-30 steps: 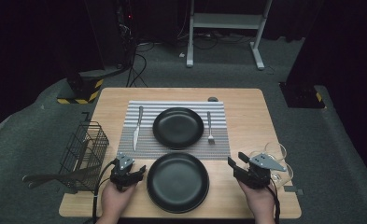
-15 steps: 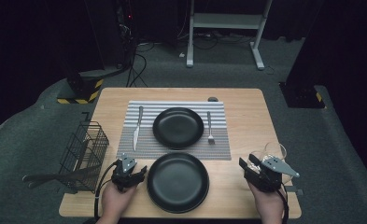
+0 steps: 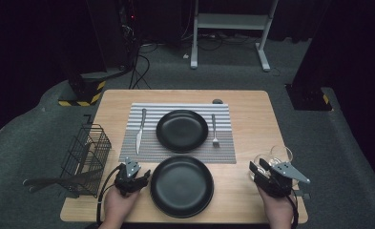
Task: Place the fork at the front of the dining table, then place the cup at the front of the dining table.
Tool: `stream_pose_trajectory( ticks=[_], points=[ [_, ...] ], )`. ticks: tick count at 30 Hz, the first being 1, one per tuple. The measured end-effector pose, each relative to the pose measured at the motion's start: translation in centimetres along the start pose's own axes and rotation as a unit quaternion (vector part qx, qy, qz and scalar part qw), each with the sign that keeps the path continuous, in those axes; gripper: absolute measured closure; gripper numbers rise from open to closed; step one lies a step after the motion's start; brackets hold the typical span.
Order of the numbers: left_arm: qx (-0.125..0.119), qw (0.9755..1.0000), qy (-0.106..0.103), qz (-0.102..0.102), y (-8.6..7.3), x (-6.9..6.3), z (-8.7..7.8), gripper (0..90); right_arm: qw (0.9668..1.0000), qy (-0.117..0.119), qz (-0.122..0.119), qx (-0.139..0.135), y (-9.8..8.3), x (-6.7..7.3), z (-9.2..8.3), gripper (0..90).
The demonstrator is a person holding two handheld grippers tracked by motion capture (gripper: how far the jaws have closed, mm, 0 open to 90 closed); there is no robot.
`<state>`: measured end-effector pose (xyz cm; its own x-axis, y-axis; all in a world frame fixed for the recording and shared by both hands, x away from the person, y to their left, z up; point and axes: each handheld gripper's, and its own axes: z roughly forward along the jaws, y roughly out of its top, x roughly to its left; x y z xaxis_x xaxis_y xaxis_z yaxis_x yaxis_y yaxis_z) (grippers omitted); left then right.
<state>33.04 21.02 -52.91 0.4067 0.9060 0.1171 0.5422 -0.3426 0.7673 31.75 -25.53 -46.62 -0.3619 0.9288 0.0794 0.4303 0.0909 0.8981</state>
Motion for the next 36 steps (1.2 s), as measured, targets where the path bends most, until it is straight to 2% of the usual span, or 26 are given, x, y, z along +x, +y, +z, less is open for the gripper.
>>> stream_pose_trajectory(
  ticks=[3,5,9,23,36],
  points=[
    [0.0,1.0,0.0,0.001,0.0,0.0,0.0,39.8,1.0,-0.001,-0.003,0.001,-0.1,0.1,0.2,61.0],
    [0.0,1.0,0.0,0.002,0.0,0.0,0.0,39.7,0.9999,-0.008,-0.008,0.0,-0.4,0.3,0.4,68.1],
    [-0.002,1.0,0.0,0.004,0.0,-0.1,0.0,39.7,0.9999,-0.011,-0.004,0.001,-0.8,0.1,0.7,71.9],
    [-0.002,1.0,0.001,0.009,0.0,-0.2,0.0,39.6,0.9998,-0.02,0.002,0.002,-1.6,-0.4,1.2,77.9],
    [-0.003,0.9999,0.001,0.01,0.0,-0.2,0.0,39.6,1.0,-0.001,0.0,0.004,-1.7,-0.1,1.6,80.1]
  ],
)
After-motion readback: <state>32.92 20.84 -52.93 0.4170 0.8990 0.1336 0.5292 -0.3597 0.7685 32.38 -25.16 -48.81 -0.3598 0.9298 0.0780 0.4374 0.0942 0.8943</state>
